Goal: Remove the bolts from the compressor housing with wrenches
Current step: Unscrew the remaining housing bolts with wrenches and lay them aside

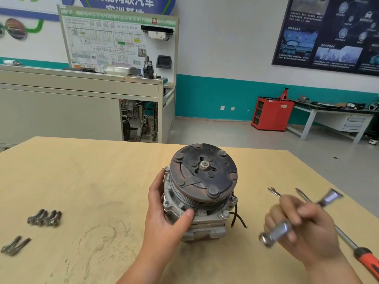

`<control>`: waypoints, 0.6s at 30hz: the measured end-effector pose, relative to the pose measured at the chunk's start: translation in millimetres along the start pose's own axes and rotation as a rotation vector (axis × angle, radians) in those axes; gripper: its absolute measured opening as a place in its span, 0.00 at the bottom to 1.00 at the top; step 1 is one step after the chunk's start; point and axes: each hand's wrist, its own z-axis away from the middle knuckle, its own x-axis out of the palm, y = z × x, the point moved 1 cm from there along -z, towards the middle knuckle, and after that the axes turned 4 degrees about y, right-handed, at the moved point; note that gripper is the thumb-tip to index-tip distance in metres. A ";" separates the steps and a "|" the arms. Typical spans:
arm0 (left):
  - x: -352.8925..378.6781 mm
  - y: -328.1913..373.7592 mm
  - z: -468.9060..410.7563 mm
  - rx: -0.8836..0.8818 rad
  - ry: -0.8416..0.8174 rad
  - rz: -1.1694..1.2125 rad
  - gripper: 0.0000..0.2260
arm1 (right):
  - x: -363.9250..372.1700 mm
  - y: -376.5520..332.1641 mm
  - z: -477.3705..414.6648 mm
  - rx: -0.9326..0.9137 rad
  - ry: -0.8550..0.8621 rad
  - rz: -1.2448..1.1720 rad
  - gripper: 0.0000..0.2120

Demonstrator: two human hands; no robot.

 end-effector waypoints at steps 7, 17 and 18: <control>0.7 0.1 0.8 -0.003 -0.004 -0.008 0.37 | 14.7 52.6 39.4 -0.190 0.267 0.476 0.13; 2.0 0.6 2.1 -0.021 -0.009 0.019 0.39 | 45.0 60.7 40.1 -0.389 0.597 0.785 0.13; 1.8 0.6 2.1 -0.023 -0.009 0.021 0.38 | 44.9 55.3 36.2 -0.369 0.593 0.768 0.13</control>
